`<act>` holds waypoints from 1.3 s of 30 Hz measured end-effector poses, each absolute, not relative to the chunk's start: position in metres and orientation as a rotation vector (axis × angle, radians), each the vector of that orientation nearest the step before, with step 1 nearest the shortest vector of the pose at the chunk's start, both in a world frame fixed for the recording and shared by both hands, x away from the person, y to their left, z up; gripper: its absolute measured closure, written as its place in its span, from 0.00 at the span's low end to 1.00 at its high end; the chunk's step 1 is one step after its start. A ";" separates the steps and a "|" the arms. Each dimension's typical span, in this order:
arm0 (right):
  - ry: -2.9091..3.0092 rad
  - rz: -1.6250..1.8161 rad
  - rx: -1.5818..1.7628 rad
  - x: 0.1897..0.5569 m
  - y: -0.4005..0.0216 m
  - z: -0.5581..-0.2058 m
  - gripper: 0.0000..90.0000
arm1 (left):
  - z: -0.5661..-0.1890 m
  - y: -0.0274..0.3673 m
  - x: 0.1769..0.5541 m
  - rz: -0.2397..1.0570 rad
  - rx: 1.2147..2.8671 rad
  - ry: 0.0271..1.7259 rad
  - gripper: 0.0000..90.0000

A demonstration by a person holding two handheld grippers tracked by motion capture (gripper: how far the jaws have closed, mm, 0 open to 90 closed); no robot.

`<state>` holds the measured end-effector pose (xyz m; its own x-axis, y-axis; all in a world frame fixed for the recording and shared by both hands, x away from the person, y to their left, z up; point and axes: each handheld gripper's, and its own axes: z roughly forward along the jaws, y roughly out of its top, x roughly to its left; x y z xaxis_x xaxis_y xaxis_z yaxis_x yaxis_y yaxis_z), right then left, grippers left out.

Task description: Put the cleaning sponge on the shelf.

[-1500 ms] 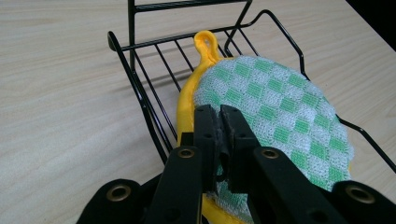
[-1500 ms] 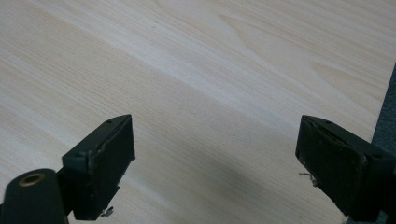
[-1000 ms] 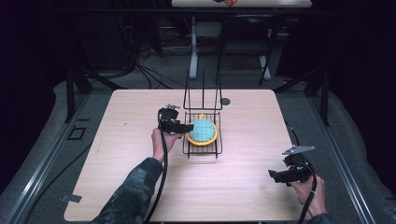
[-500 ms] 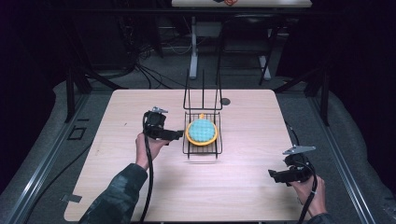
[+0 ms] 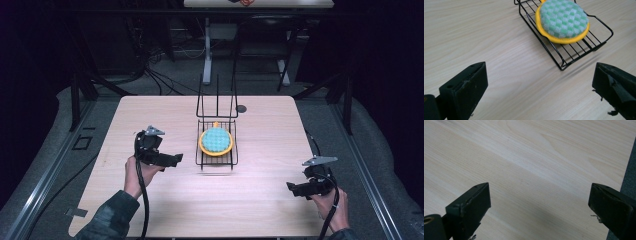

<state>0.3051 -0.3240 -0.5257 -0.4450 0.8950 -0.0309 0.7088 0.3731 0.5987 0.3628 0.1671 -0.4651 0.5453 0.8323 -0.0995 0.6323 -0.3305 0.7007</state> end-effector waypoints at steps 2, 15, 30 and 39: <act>2.285 0.741 1.402 0.305 -0.324 -0.526 0.04 | -0.465 0.170 0.357 0.364 2.075 1.174 0.00; 2.288 0.742 1.403 0.304 -0.322 -0.526 0.04 | -0.475 0.192 0.326 0.354 2.084 1.192 0.00; 2.298 0.741 1.400 0.303 -0.321 -0.527 0.02 | -0.503 0.211 0.306 0.343 2.104 1.253 0.00; 2.309 0.729 1.404 0.305 -0.321 -0.530 0.01 | -0.524 0.223 0.303 0.361 2.109 1.289 0.00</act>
